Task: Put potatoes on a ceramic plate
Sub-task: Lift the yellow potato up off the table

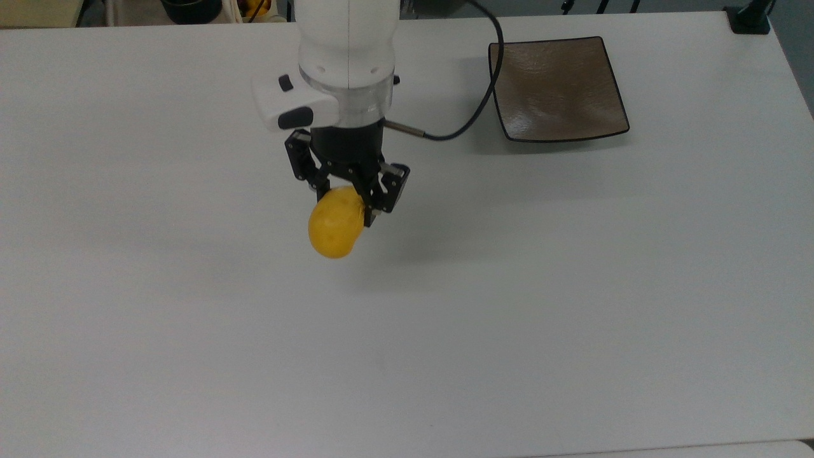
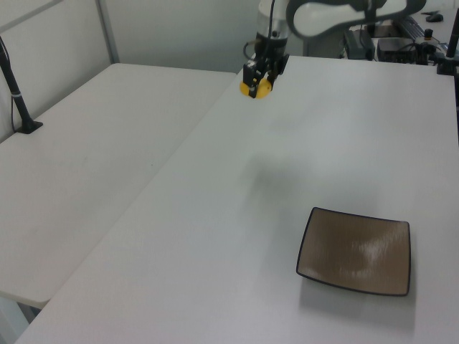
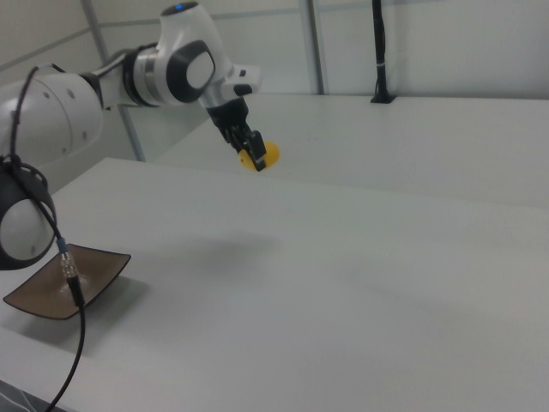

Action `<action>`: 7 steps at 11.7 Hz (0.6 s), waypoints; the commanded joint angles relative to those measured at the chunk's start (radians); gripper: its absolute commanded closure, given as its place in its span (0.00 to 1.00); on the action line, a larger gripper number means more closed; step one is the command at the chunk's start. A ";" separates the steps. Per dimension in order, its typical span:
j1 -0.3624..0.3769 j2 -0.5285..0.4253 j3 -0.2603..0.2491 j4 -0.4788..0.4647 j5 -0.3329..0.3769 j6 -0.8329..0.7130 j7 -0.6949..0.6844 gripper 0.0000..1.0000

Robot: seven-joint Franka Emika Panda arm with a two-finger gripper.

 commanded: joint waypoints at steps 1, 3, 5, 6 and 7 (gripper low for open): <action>0.009 -0.134 0.001 -0.064 0.055 -0.171 -0.116 1.00; 0.010 -0.194 0.001 -0.068 0.110 -0.335 -0.232 1.00; 0.038 -0.246 0.001 -0.103 0.124 -0.447 -0.276 1.00; 0.059 -0.286 0.001 -0.155 0.124 -0.457 -0.285 1.00; 0.073 -0.331 0.001 -0.213 0.124 -0.457 -0.302 1.00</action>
